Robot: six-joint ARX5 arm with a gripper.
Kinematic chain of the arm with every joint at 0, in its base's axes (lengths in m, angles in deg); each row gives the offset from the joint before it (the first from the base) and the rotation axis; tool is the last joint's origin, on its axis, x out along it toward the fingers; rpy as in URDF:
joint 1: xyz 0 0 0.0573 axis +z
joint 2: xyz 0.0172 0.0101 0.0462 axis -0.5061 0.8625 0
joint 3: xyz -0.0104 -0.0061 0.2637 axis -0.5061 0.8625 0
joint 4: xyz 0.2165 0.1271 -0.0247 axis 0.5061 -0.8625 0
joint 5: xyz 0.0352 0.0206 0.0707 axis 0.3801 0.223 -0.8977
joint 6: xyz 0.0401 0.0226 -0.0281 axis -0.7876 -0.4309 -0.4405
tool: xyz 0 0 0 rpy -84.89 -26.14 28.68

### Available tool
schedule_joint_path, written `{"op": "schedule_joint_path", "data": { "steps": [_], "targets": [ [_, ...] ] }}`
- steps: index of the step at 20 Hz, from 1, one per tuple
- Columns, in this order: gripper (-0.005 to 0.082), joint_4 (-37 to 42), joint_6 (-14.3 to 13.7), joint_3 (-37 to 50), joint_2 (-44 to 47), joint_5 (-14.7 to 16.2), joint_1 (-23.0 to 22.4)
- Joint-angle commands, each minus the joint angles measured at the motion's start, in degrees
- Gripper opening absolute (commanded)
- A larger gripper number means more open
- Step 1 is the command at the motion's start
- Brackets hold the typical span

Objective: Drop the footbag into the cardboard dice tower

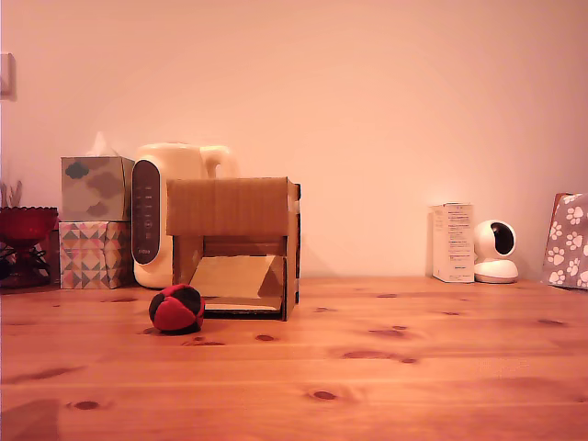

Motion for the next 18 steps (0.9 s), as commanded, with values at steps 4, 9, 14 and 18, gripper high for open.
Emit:
{"op": "schedule_joint_path", "data": {
  "steps": [4, 9, 14, 18],
  "targets": [
    [-0.0019, -0.5, 0.2, 1.1, -0.6, 0.3, 0.2],
    [-0.0019, 0.0, 1.9, 1.1, -0.6, 0.3, 0.2],
    [-0.0019, 4.3, 7.8, -0.6, -0.6, 1.9, 0.2],
    [-0.0019, 5.4, 9.4, -4.9, -0.5, 4.4, 0.0]
  ]
}}
